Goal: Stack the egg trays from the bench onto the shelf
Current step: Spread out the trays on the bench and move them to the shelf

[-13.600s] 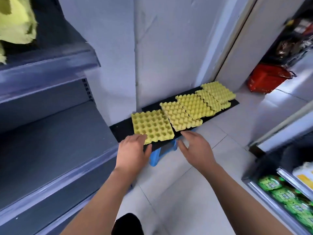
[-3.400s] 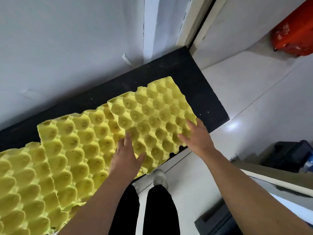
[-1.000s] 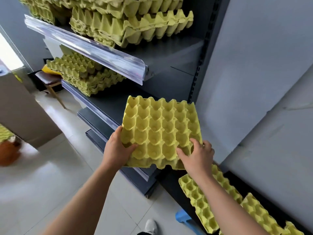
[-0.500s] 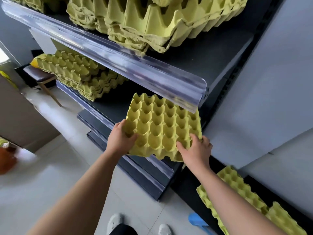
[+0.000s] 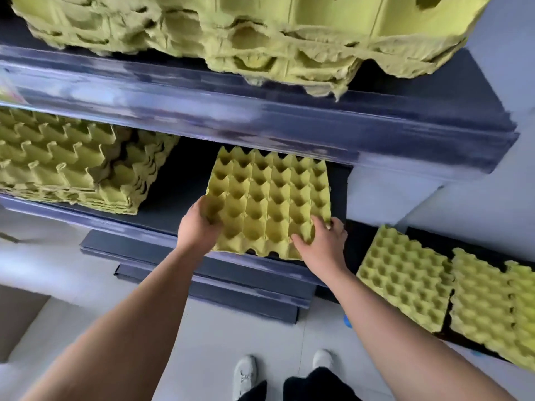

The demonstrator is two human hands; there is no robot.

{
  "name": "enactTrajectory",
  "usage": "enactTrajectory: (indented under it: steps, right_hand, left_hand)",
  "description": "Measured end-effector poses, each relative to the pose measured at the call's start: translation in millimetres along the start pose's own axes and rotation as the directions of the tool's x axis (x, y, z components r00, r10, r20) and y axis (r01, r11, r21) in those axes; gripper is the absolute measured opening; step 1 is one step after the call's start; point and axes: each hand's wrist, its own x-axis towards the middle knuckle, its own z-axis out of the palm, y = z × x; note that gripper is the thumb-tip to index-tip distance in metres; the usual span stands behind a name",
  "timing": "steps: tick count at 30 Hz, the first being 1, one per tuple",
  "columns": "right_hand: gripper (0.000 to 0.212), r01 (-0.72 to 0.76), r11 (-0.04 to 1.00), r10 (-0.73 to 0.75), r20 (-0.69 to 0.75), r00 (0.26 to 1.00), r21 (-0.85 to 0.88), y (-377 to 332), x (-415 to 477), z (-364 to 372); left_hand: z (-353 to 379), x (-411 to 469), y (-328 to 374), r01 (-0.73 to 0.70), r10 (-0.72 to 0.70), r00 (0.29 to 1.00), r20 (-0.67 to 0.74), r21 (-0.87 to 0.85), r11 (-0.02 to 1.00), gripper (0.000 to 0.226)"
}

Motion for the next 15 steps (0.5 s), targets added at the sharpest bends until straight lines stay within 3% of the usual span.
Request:
enactTrajectory:
  steps: [8,11,15]
  right_hand:
    - [0.068,-0.006,0.998,0.009,0.041,0.999,-0.068,-11,-6,15]
    - [0.063,0.033,0.992,-0.035,-0.014,0.999,-0.119,-10,-10,5]
    - [0.052,0.109,0.98,-0.132,-0.135,0.982,-0.163,0,-22,-18]
  left_hand:
    - [2,38,-25,-0.037,0.029,0.996,0.09,0.083,0.996,0.04]
    - [4,40,-24,-0.078,0.058,0.994,0.097,0.213,0.974,0.042]
    - [9,23,-4,-0.245,0.229,0.969,0.09,0.42,0.874,0.049]
